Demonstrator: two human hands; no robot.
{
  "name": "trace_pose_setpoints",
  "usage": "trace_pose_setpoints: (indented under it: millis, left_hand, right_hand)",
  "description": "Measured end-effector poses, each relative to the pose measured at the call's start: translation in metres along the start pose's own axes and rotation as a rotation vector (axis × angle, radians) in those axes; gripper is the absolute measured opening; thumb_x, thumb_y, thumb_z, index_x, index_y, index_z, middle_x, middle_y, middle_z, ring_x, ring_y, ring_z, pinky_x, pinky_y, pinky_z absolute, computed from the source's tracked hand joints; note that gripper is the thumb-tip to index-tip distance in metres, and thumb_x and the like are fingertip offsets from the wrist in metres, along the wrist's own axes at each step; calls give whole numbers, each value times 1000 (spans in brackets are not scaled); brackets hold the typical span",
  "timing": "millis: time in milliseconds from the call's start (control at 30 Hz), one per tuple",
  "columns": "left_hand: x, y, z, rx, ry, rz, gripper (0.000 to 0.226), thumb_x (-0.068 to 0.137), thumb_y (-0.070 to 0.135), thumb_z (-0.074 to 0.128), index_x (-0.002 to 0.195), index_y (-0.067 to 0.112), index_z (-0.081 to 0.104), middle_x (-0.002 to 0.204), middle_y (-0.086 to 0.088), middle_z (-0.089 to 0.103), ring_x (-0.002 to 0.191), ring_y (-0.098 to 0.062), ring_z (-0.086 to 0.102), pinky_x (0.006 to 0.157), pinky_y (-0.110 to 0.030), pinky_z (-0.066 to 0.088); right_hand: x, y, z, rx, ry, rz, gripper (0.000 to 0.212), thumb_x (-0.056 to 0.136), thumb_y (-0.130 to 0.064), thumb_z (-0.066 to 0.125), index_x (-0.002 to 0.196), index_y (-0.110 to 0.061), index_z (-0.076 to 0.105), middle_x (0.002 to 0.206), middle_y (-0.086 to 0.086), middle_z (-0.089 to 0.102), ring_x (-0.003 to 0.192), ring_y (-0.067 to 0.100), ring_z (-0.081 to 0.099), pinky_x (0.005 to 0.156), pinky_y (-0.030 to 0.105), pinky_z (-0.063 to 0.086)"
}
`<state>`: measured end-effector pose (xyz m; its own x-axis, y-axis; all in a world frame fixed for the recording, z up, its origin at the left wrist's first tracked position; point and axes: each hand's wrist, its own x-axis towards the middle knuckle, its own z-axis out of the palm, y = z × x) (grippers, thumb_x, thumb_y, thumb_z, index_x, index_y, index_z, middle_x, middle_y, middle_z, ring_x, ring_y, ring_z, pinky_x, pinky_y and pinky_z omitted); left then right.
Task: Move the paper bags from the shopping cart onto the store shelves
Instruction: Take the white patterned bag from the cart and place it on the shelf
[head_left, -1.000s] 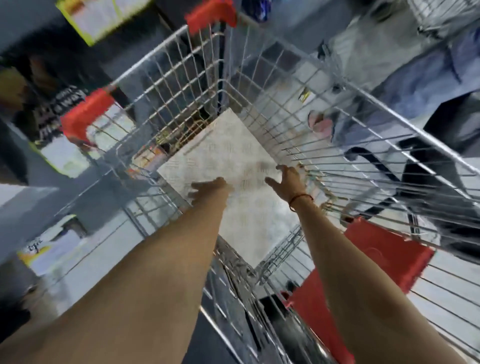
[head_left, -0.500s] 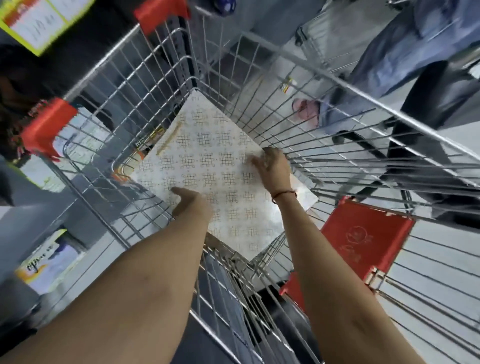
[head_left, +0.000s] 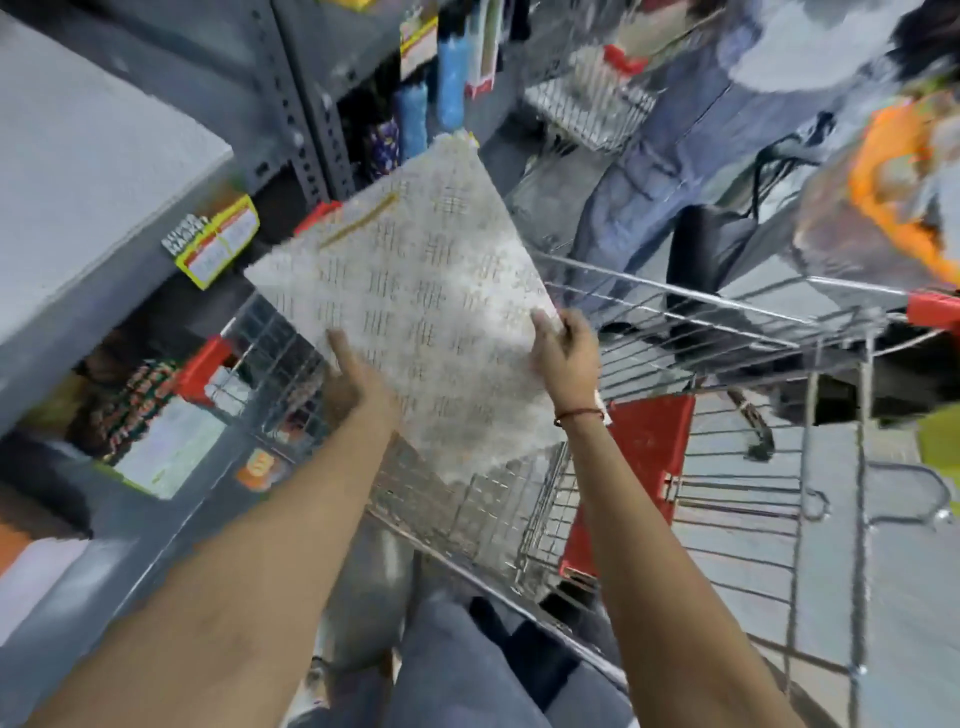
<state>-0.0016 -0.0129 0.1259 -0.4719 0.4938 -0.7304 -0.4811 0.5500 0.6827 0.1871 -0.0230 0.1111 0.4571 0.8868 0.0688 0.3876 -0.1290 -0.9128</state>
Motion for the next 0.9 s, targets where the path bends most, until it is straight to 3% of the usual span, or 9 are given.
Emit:
trace_pose_setpoints:
  millis: [33, 167, 267, 367, 433, 500, 567, 733, 900]
  left_hand:
    - [5, 8, 5, 89, 59, 57, 77, 89, 65, 35, 136, 6, 50, 136, -10, 56, 121, -26, 56, 88, -34, 44]
    - [0, 54, 9, 177, 69, 432, 58, 93, 53, 42, 115, 5, 64, 118, -18, 66, 110, -30, 61, 89, -34, 45]
    - [-8, 85, 5, 71, -21, 587, 36, 91, 43, 54, 80, 10, 65, 80, -9, 63, 69, -11, 56, 66, -18, 44]
    - [-16, 108, -10, 9, -86, 693, 37, 90, 34, 59, 91, -3, 67, 65, 2, 54, 56, 1, 44, 43, -2, 34]
    - [-20, 119, -25, 24, -131, 741, 42, 88, 35, 61, 95, -7, 67, 69, 5, 57, 64, -4, 51, 55, -4, 40]
    - [-19, 126, -36, 13, -202, 749, 38, 87, 36, 63, 93, -2, 67, 83, -3, 62, 79, -13, 55, 73, -24, 46]
    - [-23, 135, -52, 9, -226, 798, 29, 87, 37, 62, 87, 7, 63, 88, -6, 60, 83, -16, 53, 75, -30, 45]
    - [-15, 154, -101, -4, -188, 956, 19, 95, 27, 53, 89, 9, 55, 71, 11, 52, 66, 2, 46, 57, 0, 40]
    - [6, 168, -158, -45, 23, 967, 18, 99, 21, 43, 96, 14, 59, 86, 10, 54, 79, -1, 52, 73, -8, 43]
  right_hand:
    - [12, -7, 3, 25, -7, 17, 28, 89, -25, 60, 65, -16, 51, 55, -4, 39, 48, 0, 35, 53, 26, 29]
    - [15, -51, -6, 160, 88, -19, 42, 90, -21, 60, 57, -32, 36, 53, -11, 32, 49, -1, 32, 52, 16, 28]
    - [15, -77, -11, 258, 148, -49, 43, 89, -19, 61, 56, -30, 36, 55, -8, 32, 55, 5, 30, 55, 21, 29]
    - [5, -87, -12, 295, 166, -69, 43, 90, -24, 59, 55, -25, 35, 53, -7, 31, 51, 1, 30, 51, 13, 29]
    - [-2, -96, -11, 316, 177, -85, 43, 91, -23, 59, 55, -24, 35, 53, -6, 31, 50, 0, 31, 51, 13, 29]
    - [-4, -103, -8, 347, 148, -68, 44, 91, -21, 58, 54, -24, 34, 54, -6, 31, 52, 4, 31, 51, 14, 29]
    - [-8, -116, -4, 364, 117, -56, 46, 91, -21, 58, 53, -23, 31, 53, -4, 29, 52, 7, 29, 50, 16, 28]
    - [-23, -142, 26, 408, -28, -12, 42, 91, -20, 57, 57, -15, 33, 55, 5, 30, 52, 15, 29, 49, 25, 29]
    - [-43, -166, 80, 470, -258, 0, 41, 91, -13, 57, 56, -20, 36, 48, -3, 32, 32, -3, 29, 34, 10, 25]
